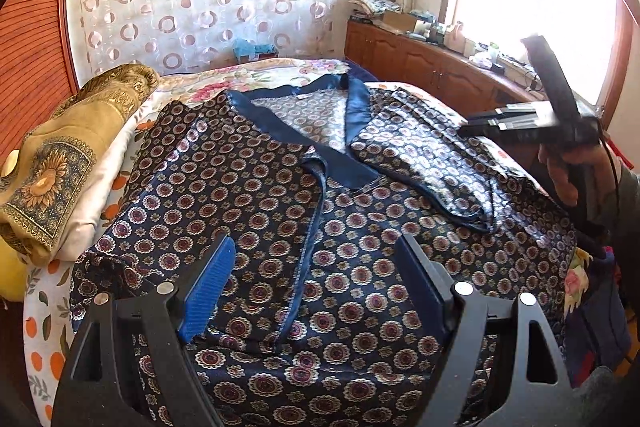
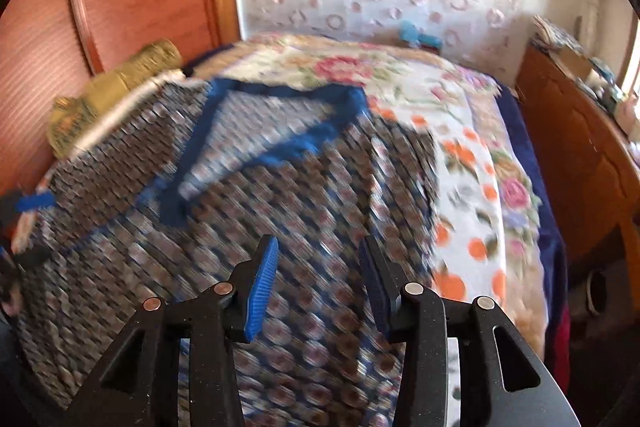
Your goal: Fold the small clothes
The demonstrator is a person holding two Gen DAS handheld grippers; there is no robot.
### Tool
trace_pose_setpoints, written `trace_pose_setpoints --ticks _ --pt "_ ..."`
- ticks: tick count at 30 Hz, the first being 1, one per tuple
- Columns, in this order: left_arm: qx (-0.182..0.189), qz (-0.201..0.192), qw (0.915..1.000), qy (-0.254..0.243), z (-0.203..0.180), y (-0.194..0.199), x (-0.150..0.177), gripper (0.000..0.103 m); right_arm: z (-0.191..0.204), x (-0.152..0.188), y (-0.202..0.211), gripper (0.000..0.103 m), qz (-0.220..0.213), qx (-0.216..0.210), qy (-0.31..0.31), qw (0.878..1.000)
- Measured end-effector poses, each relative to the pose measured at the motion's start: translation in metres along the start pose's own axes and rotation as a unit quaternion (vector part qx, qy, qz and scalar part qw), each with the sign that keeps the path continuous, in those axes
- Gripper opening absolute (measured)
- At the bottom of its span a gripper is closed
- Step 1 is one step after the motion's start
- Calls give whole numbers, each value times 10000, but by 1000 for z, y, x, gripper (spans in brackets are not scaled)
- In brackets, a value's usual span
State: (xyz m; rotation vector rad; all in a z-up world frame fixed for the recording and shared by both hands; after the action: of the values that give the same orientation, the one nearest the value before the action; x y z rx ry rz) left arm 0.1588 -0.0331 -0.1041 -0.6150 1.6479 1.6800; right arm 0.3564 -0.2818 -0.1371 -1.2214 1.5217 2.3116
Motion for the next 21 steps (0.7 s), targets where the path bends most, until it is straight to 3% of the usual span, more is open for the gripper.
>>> trace_pose_setpoints --ticks 3,7,11,13,21 --pt "-58 93 9999 -5 5 -6 1 83 -16 18 -16 59 161 5 -241 9996" --pt "-221 157 9996 -25 15 -12 3 83 -22 25 -28 61 317 157 -322 9989" --pt "-296 80 9995 45 30 -10 -1 83 -21 28 -33 66 166 224 -221 9994" --pt "-332 33 9994 103 41 -8 -6 83 -21 34 -33 74 -5 276 -187 9994" --pt "-553 2 9982 248 82 -12 -25 83 -22 38 -28 85 49 130 -138 9998"
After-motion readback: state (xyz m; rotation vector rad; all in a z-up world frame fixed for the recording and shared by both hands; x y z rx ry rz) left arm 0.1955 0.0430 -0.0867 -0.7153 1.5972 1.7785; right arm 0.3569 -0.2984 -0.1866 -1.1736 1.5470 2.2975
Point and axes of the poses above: each gripper's, at about its wrist camera, not at the fingertips, and y roughly against the way its jaws point, z to its left, x to its underside, the point moved 7 cm from there along -y, roughly the way its jaws point, and after that the axes turned 15 degrees about -x, right-handed, at the moved point
